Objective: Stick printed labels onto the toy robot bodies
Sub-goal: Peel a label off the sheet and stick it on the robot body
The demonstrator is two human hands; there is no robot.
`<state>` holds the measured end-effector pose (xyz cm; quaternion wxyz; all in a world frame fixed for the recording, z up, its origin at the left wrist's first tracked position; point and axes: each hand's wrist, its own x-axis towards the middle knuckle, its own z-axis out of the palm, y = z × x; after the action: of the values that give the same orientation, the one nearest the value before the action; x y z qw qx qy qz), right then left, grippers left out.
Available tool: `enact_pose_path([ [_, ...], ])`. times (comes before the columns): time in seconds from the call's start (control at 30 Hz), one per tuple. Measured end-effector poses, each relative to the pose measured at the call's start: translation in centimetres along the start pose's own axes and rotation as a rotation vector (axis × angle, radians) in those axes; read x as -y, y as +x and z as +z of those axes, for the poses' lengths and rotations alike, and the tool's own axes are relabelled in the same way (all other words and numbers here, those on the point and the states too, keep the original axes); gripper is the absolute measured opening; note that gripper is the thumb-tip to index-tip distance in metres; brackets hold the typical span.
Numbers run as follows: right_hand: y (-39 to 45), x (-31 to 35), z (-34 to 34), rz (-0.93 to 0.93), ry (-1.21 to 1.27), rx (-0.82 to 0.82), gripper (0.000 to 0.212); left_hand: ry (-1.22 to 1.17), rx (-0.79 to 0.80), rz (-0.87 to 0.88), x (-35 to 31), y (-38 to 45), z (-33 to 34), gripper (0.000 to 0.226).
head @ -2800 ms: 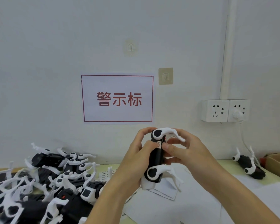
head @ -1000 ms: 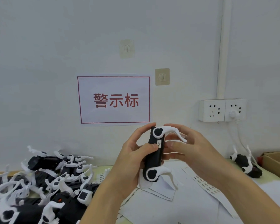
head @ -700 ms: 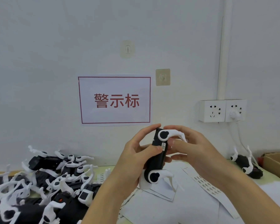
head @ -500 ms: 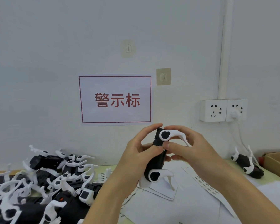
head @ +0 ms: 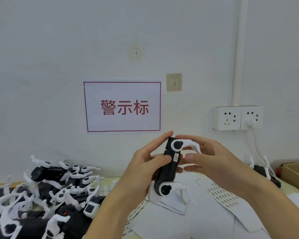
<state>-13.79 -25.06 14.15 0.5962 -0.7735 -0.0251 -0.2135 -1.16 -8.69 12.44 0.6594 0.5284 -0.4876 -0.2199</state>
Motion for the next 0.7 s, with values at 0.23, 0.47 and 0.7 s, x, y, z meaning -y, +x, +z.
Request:
enact_pose_path([
  [0.23, 0.0, 0.3, 0.1, -0.001, -0.155, -0.030, 0.036, 0.137, 0.090, -0.024, -0.4, -0.2, 0.5, 0.056],
  [0.47, 0.5, -0.2, 1.8, -0.076, -0.249, -0.299, 0.035, 0.154, -0.075, -0.089, 0.5, 0.2, 0.9, 0.047],
  [0.7, 1.2, -0.9, 2.3, -0.136, -0.145, -0.576, 0.031, 0.223, -0.266, -0.157, 0.4, 0.4, 0.7, 0.046],
])
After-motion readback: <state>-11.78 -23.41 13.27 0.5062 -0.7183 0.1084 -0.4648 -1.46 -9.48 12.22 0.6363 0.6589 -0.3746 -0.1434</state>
